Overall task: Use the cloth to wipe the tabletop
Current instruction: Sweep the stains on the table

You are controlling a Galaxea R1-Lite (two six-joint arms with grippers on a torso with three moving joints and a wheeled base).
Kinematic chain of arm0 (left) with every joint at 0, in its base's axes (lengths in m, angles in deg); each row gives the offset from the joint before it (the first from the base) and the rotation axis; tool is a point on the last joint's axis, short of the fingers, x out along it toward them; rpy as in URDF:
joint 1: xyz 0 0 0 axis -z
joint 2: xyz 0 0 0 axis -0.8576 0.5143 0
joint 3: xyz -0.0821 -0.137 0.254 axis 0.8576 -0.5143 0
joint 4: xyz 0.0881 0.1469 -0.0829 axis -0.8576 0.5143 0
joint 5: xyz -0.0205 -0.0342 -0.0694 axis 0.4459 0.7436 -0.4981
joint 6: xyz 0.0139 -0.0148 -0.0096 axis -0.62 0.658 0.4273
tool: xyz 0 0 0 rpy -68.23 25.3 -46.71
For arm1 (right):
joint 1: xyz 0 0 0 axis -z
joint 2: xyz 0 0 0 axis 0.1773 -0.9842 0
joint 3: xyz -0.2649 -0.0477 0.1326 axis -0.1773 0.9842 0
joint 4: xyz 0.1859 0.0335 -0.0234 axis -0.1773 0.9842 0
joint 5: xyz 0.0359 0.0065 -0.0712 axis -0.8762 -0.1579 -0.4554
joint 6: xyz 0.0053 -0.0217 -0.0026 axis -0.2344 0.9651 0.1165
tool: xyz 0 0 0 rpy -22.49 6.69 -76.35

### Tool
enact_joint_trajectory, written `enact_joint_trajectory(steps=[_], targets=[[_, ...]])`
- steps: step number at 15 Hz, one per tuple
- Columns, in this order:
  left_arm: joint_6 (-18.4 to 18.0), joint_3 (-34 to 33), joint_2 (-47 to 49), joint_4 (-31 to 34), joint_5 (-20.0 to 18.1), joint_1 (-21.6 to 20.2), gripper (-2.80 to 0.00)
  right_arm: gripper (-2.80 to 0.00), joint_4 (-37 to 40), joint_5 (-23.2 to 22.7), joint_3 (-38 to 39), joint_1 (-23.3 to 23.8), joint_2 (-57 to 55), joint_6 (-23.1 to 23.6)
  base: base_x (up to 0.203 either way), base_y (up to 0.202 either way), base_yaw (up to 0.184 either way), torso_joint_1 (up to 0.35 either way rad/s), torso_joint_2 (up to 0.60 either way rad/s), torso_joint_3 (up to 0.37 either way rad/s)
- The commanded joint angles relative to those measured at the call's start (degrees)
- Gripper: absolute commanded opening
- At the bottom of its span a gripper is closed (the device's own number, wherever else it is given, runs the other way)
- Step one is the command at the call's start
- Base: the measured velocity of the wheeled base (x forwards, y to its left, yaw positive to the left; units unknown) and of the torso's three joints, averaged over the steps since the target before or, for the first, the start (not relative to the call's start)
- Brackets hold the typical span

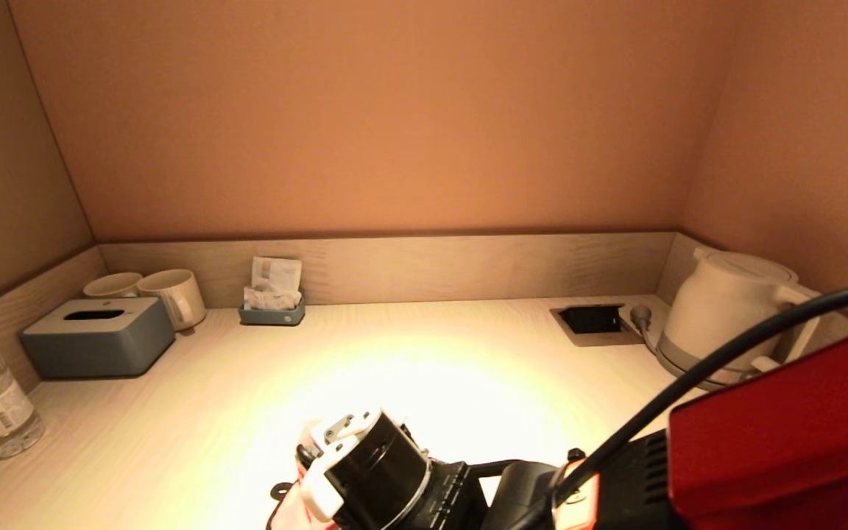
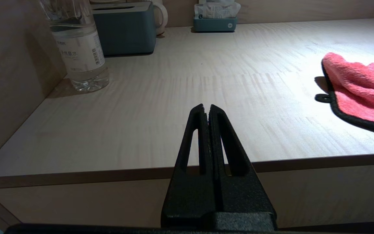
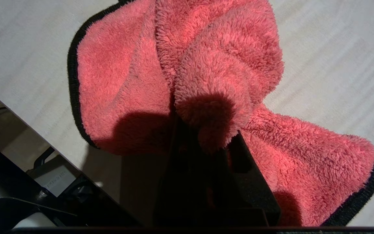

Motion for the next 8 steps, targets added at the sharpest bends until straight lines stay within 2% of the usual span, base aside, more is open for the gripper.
enact_joint_trajectory(steps=[1, 5, 8], targets=[[0.0, 0.0, 0.1, 0.0, 0.0, 0.0, -2.80, -2.80, 0.0, 0.1, -3.2, -1.8, -4.5, 0.1, 0.000, 0.000, 0.000, 0.000, 0.00, 0.000], [0.0, 0.0, 0.1, 0.0, 0.0, 0.0, -2.80, -2.80, 1.3, 0.5, -11.9, -2.8, -9.6, 1.3, 0.000, 0.000, 0.000, 0.000, 0.00, 0.000], [0.0, 0.0, 0.1, 0.0, 0.0, 0.0, -2.80, -2.80, 2.0, 0.8, -12.9, 0.5, -10.6, 1.6, 0.000, 0.000, 0.000, 0.000, 0.00, 0.000]])
